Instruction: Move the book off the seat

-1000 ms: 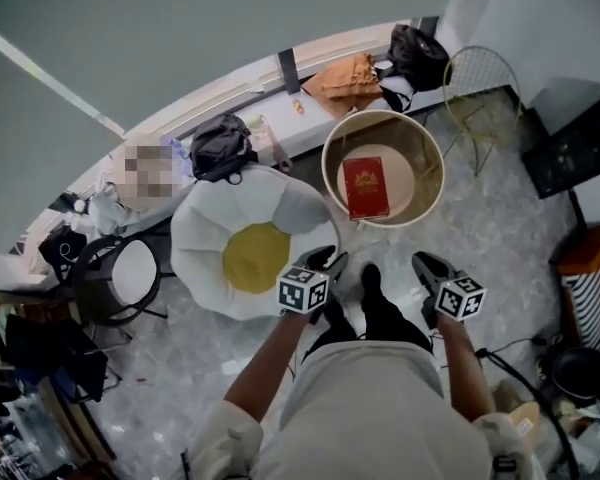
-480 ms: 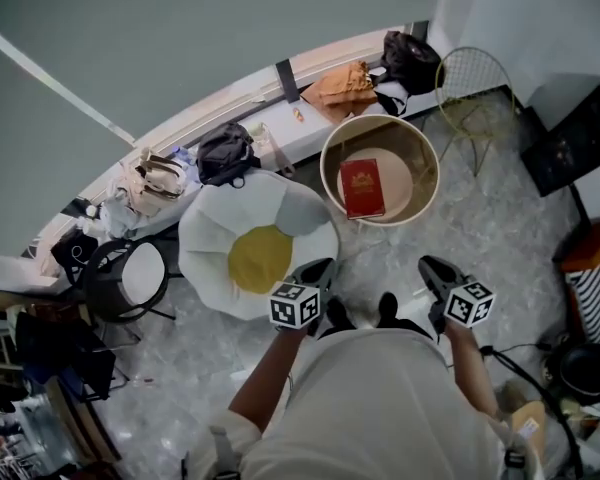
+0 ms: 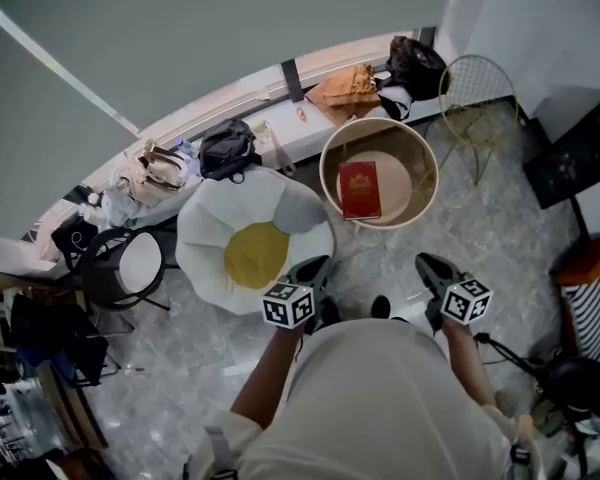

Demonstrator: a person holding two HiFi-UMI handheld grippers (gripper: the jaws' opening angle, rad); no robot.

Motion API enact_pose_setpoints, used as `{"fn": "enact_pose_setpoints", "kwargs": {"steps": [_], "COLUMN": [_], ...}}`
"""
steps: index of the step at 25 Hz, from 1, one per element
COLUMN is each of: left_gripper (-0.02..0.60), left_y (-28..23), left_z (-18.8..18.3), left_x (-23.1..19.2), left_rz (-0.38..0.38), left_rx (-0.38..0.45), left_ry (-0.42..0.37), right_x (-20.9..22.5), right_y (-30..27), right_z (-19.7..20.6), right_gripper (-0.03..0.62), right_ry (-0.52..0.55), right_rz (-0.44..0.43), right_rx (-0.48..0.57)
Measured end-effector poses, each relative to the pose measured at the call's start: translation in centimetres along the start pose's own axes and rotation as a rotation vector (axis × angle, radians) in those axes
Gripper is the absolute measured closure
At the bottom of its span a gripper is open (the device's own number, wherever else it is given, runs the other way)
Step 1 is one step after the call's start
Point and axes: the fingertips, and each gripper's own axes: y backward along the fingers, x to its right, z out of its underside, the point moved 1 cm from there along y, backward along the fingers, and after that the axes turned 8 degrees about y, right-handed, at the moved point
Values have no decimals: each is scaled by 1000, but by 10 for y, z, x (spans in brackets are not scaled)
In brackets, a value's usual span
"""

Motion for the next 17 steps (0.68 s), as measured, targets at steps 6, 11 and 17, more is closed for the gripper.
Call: {"fn": "enact_pose_setpoints", "kwargs": {"steps": [6, 11, 17], "left_gripper": [580, 580, 580], "left_y": [-7, -14, -18], "left_z": [0, 0, -4], "left_x": [1, 4, 4], "left_rz": [-13, 0, 15], "left_rx": [-9, -28, -32], "left_ry": [7, -1, -11], "right_x": [8, 7, 3], "right_y": [-1, 0, -3], "right_z": [3, 1, -5], "right_gripper": [542, 542, 542], "right_ry": [9, 9, 22], "right_rz": [-12, -15, -14], "right_rx": [-6, -6, -15]}}
